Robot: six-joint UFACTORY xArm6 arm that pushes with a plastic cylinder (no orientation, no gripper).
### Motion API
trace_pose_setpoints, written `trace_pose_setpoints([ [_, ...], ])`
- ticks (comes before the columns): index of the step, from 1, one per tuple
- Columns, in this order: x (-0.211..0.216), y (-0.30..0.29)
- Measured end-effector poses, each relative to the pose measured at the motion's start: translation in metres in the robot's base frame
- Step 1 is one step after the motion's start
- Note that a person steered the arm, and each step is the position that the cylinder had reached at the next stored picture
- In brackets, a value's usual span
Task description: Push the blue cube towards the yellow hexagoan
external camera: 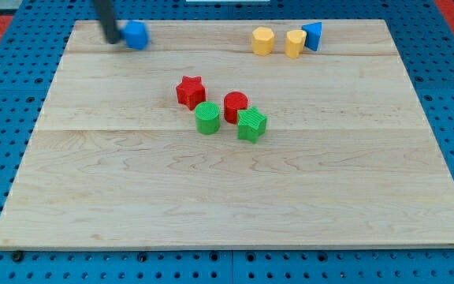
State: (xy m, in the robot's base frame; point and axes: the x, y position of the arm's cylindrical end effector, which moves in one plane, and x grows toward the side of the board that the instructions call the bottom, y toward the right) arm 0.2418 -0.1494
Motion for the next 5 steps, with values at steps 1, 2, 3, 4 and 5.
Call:
trace_pose_setpoints([
  [1, 0.013, 0.049],
  [2, -0.009, -0.023],
  [3, -0.026, 0.034],
  [4, -0.02, 0.133],
  [5, -0.004, 0.176],
])
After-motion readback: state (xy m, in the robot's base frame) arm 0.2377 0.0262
